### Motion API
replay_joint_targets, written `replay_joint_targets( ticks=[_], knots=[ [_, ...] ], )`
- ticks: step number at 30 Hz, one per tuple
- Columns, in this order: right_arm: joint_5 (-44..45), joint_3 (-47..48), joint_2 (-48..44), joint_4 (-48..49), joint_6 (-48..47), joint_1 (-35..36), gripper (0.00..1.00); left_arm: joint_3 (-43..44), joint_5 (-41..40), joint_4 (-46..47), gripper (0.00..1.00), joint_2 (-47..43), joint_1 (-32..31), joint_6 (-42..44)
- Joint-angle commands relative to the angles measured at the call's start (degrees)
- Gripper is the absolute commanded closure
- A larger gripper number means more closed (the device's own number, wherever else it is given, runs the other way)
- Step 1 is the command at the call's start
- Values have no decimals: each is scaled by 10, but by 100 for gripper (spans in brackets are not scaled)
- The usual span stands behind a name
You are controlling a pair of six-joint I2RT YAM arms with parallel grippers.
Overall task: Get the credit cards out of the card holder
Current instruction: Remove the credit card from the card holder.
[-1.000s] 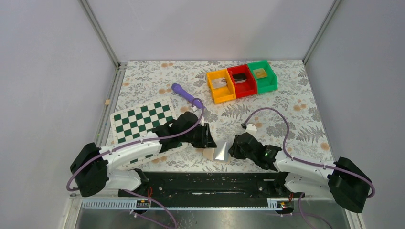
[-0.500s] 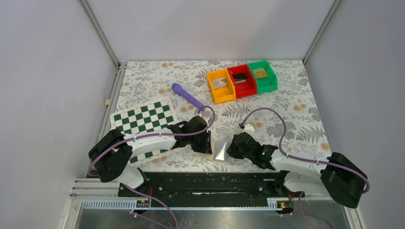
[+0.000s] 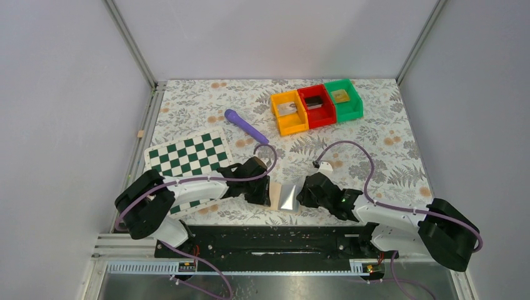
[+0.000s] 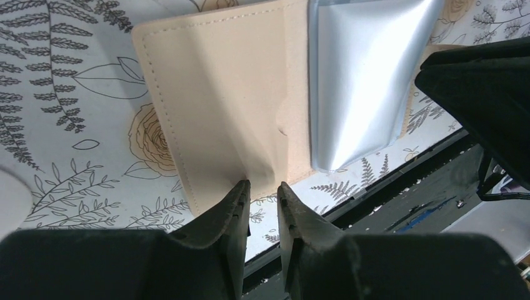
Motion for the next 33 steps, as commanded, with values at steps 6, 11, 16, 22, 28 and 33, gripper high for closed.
replay_joint_targets(
  ticks=[6,11,16,22,28,33],
  knots=[
    [-21,28,36,21,17,-5,76,-39,28,84,76,-1,7,-24],
    [-38,43,42,34,16,-5,76,-47,38,98,76,-3,7,-28],
    [-70,59,45,38,12,-5,75,-54,41,107,76,-8,7,-31],
    [-73,60,33,34,13,-5,72,-55,45,113,76,-10,7,-35],
    [-66,62,31,16,11,-5,70,-49,39,98,74,-29,7,-36],
    [-49,58,23,-1,7,-5,73,-19,7,35,72,-82,13,-29]
  ],
)
